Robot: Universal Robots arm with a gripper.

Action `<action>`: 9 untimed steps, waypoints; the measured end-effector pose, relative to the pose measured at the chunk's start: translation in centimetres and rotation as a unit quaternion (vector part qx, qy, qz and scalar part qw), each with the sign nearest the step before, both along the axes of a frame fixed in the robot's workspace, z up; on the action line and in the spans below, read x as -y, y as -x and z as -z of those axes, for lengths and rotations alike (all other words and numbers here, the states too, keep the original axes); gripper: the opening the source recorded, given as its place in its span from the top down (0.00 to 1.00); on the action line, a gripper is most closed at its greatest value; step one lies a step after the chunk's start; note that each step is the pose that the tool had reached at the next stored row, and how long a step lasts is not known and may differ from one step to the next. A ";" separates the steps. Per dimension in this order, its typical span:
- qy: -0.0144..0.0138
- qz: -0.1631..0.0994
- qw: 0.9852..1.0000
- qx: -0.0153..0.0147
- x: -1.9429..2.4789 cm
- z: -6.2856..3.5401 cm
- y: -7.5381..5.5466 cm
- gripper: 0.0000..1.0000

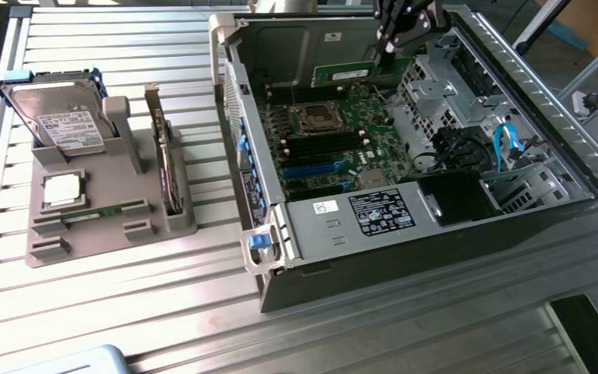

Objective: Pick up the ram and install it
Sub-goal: 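Pick up the ram and move it above insertion slot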

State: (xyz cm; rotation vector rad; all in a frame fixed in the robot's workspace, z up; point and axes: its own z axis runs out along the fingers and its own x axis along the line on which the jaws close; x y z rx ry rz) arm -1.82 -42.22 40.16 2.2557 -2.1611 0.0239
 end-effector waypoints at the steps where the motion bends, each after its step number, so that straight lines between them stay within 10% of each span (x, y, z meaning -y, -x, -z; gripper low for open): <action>1: 0.000 0.001 1.000 0.000 0.00 0.05 0.0 0.88; 9: 0.000 0.003 1.000 -0.002 0.00 0.10 -0.2 0.88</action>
